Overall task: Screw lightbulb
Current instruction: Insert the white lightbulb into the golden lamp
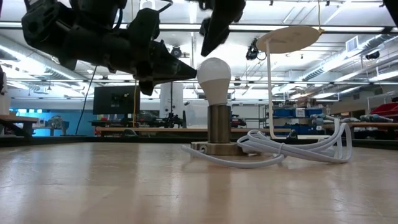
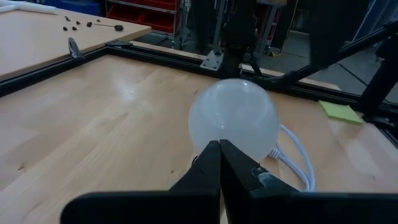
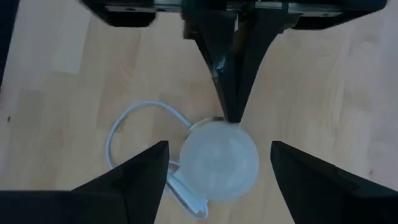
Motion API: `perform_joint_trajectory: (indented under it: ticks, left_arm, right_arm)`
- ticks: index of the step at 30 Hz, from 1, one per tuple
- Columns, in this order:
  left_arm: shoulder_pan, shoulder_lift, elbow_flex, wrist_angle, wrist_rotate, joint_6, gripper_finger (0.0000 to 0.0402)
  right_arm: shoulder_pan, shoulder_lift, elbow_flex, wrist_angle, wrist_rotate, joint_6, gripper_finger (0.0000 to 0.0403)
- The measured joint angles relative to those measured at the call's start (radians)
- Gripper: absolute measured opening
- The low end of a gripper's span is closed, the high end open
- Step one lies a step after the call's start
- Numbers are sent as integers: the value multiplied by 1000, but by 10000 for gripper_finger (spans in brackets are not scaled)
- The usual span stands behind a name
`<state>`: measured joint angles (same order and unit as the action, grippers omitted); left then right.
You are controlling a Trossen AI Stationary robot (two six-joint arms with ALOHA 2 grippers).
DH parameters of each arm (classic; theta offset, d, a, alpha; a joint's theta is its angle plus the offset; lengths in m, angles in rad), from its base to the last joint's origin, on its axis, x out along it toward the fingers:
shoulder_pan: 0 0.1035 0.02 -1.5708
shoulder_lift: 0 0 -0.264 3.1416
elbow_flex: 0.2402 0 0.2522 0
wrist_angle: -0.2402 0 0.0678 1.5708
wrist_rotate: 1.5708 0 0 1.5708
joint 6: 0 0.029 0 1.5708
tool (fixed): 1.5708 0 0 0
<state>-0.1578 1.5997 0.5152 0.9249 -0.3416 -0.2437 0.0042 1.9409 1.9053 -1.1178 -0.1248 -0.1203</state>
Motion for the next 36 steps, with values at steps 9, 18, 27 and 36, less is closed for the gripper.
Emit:
perform_joint_trajectory:
  ticks: [9, 18, 27, 36]
  left_arm:
    - [1, 0, 15, -7, 14, 16, 4]
    - [1, 0, 14, -8, 15, 24, 4]
    - [1, 0, 14, -3, 14, 26, 4]
    - [-1, 0, -12, -19, -13, -4, 4]
  right_arm:
    - [-13, 66, -2, -50, 0, 3, 307]
    - [-15, 70, 0, -67, 0, -37, 295]
    - [-15, 67, -14, -54, 16, -31, 263]
    - [-14, 65, -15, -52, 47, 10, 244]
